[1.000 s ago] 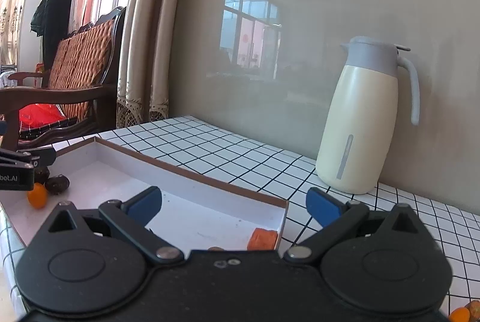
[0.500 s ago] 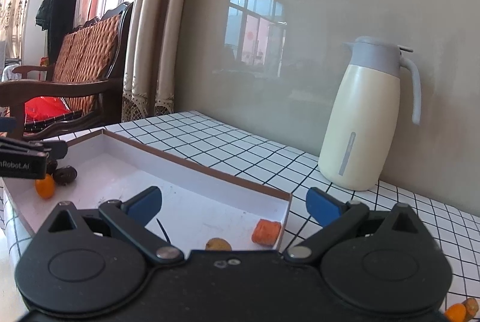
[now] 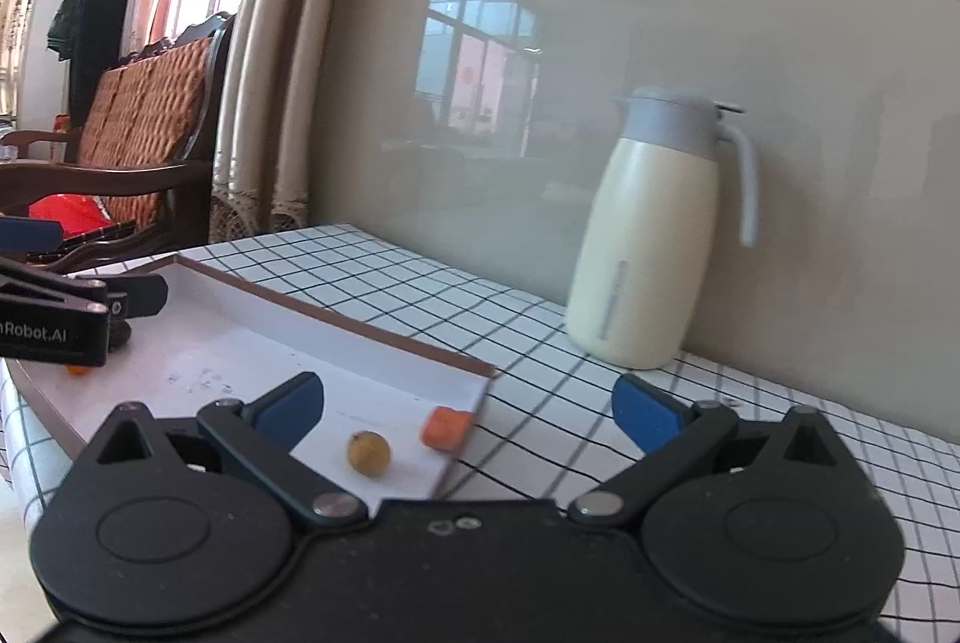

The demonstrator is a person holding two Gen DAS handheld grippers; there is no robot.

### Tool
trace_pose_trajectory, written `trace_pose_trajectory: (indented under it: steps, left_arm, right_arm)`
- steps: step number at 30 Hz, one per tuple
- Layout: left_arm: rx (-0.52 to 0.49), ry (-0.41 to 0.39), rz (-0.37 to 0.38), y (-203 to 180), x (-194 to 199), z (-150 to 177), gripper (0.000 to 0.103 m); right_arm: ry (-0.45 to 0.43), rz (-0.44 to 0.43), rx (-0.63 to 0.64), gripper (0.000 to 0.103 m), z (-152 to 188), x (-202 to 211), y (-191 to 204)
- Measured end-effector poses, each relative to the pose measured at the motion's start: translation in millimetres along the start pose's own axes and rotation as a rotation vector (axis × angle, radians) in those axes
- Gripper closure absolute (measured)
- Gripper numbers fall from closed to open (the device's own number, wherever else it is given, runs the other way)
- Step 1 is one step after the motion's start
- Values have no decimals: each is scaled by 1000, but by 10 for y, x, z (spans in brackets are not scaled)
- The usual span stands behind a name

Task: Organize fruits
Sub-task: 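Move both open tools back toward the remaining oranges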

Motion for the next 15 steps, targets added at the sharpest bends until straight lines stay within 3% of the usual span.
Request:
trace_pose_trajectory:
  steps: [15]
  left_arm:
    - [-39, -72, 194, -696, 245, -203, 0]
  right_arm:
    - [-12, 131, -8, 10, 94, 464, -556]
Point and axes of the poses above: each gripper's, at about its wrist camera, not at the fingertips, and x roughly against the way its jaws point, y to its left, z to its underside, the point moved 4 cm from there along -x, roughly the way its jaws point, and after that the axes turned 12 degrees about -x, right-handed, at the moved point
